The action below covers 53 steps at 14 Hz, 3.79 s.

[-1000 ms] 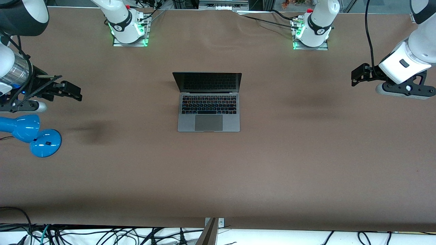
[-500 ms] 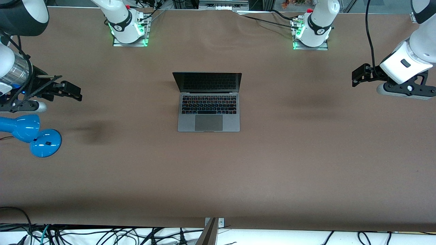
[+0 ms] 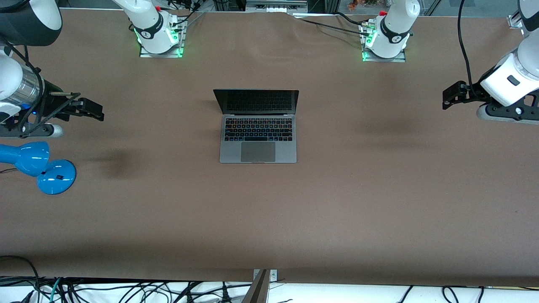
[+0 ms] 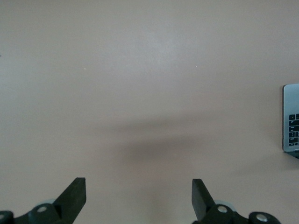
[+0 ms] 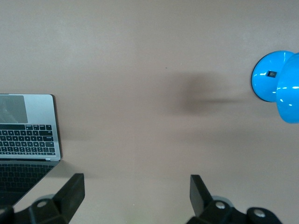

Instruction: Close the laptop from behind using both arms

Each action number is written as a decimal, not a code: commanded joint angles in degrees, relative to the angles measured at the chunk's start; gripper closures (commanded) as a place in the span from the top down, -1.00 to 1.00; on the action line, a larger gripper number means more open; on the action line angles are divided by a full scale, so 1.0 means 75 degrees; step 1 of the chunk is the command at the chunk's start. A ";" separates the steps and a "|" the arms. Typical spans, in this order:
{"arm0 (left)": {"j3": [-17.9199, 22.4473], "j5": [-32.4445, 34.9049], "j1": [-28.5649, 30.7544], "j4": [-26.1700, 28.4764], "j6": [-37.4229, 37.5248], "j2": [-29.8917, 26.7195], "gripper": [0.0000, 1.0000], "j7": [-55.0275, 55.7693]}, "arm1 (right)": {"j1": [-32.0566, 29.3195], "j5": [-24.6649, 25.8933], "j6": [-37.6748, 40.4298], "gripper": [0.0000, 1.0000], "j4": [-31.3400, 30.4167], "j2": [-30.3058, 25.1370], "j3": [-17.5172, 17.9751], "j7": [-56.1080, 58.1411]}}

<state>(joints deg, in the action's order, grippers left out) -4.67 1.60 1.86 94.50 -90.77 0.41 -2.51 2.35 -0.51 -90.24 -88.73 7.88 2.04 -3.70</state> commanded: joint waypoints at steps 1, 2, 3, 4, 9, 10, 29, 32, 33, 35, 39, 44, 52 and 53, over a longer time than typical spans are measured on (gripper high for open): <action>-0.0093 0.0115 0.0033 -0.0506 0.0207 0.0110 1.00 0.0054 | -0.0079 -0.0131 0.0067 1.00 -0.0181 -0.0113 0.0218 -0.0081; -0.0104 0.0115 0.0034 -0.0517 0.0266 0.0098 1.00 0.0066 | -0.0079 -0.0131 0.0067 1.00 -0.0181 -0.0125 0.0278 -0.0093; -0.0128 0.0138 0.0034 -0.0518 0.0348 0.0087 1.00 0.0042 | -0.0079 -0.0119 0.0078 1.00 -0.0192 -0.0125 0.0290 -0.0082; -0.0128 0.0138 0.0034 -0.0518 0.0441 0.0087 1.00 0.0007 | -0.0079 -0.0119 0.0079 1.00 -0.0204 -0.0125 0.0302 -0.0047; -0.0128 0.0009 0.0034 -0.0506 0.1027 0.0075 1.00 0.0018 | -0.0079 -0.0119 0.0067 1.00 -0.0275 -0.0008 0.0933 -0.0128; -0.0140 -0.0165 -0.0001 -0.0506 0.1051 0.0075 1.00 0.0019 | -0.0079 -0.0130 0.0067 1.00 -0.0275 0.0074 0.1074 -0.0140; -0.3957 -0.1702 -0.0095 -0.0155 0.1087 0.1410 1.00 0.5569 | 0.0670 -0.1851 -0.0027 0.62 -0.0544 0.0883 0.3278 -0.4594; -0.4813 -0.1702 -0.0095 0.0021 0.0643 0.1913 1.00 0.6767 | 0.0706 -0.2040 -0.0004 0.34 -0.0695 0.1058 0.3512 -0.4488; -0.5024 -0.1702 -0.0107 0.0045 0.0409 0.2065 0.92 0.6908 | 0.0706 -0.2134 0.0020 0.21 -0.0859 0.1094 0.3524 -0.4465; -0.5108 -0.1702 -0.0480 0.0196 -0.0164 0.2312 0.69 0.7445 | 0.0706 -0.2601 0.0066 -0.18 -0.1129 0.1117 0.3524 -0.4464; -0.5108 -0.1666 -0.0997 0.0220 -0.0717 0.2735 -0.90 0.8842 | 0.0706 -0.2756 0.0732 -0.83 -0.1212 0.1351 0.3524 -0.4045; -0.5120 -0.1889 -0.0951 0.0467 -0.0706 0.3062 -1.00 0.8271 | 0.0706 -0.2802 0.1122 -1.00 -0.1434 0.1539 0.3524 -0.3703; -0.5050 -0.1737 -0.0916 0.0467 -0.1361 0.3601 -1.00 0.8210 | 0.0718 -0.2709 0.0081 -1.00 -0.1716 0.2054 0.3513 -0.3517; -0.5038 -0.1621 -0.0916 0.0444 -0.1490 0.3660 -1.00 0.8210 | 0.0718 -0.2709 -0.0072 -1.00 -0.1728 0.2136 0.3501 -0.3434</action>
<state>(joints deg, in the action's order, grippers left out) -42.52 -10.38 -5.42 97.64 -99.89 26.97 60.49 8.02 -20.30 -88.28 -100.71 23.44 28.17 -31.40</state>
